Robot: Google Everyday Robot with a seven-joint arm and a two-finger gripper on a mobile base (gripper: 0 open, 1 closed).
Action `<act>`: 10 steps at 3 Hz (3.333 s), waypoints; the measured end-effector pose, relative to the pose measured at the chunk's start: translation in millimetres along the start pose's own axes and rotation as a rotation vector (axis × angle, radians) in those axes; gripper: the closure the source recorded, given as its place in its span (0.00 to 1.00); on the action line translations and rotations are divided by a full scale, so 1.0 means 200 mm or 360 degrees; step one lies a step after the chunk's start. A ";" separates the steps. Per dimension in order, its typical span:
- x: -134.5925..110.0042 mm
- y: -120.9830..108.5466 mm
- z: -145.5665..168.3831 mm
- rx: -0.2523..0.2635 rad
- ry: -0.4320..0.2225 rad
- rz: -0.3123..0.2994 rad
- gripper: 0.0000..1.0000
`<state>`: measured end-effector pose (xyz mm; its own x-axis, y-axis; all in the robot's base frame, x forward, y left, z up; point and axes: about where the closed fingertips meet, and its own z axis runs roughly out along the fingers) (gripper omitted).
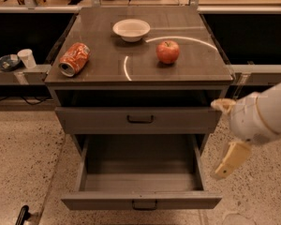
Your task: Close middle drawer
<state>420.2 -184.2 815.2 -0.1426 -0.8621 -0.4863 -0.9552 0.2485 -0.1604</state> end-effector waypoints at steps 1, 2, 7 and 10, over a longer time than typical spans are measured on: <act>0.06 0.00 0.14 0.0045 -0.0023 0.0030 0.00; 0.06 -0.01 0.14 0.0048 -0.0023 0.0030 0.00; 0.72 0.27 1.18 -0.0255 -0.0133 -0.0082 0.17; 0.83 0.53 1.45 -0.0405 -0.0253 -0.0081 0.85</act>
Offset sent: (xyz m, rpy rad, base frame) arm 0.0046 0.0022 -0.0322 0.0161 -0.0112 -0.0237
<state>370.1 -172.9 467.6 -0.0700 -0.7857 -0.6147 -0.9972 0.0711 0.0226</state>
